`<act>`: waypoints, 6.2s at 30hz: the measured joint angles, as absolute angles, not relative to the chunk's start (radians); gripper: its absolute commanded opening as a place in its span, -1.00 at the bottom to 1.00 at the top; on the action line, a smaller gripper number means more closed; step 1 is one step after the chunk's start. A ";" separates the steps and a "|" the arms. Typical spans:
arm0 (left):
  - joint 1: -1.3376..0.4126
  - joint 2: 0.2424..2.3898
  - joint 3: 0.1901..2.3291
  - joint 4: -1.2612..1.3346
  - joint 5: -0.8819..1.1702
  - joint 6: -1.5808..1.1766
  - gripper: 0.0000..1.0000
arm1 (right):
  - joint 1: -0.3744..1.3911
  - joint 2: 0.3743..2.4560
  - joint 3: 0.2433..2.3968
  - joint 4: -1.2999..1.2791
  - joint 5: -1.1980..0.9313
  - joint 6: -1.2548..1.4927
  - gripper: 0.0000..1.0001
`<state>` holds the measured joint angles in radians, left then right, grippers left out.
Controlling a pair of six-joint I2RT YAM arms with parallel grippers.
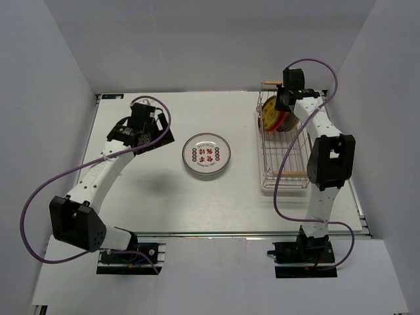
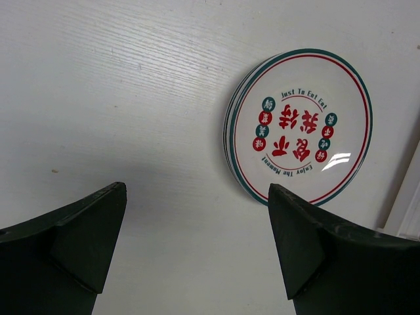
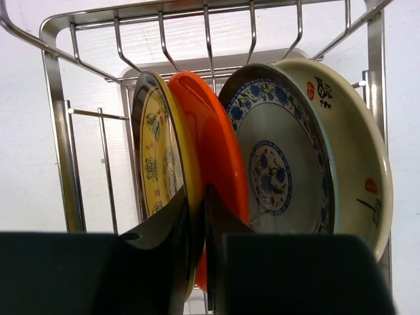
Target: Unload the plates from the dish rack
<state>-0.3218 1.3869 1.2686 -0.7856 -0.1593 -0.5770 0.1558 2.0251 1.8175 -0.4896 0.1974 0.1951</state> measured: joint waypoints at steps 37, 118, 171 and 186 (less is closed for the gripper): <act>-0.337 1.393 1.186 -0.345 0.586 -0.494 0.89 | 0.358 1.416 1.166 -0.152 -0.726 0.450 -1.00; 0.046 1.413 0.951 -0.550 -0.155 -0.810 0.96 | 0.126 1.790 1.617 -0.389 0.086 0.242 0.78; 0.044 1.321 0.969 -0.568 -0.148 -0.804 0.96 | 0.126 2.088 1.891 -0.507 0.168 0.100 -1.00; 0.044 1.246 0.975 -0.562 -0.022 -0.785 0.96 | 0.126 1.737 1.892 -0.559 0.160 0.081 -1.00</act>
<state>0.0437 1.2457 0.9749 -0.5625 -0.0216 -0.7849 0.1257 1.7367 1.8919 -0.5594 0.1604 0.0807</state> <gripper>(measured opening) 0.981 0.178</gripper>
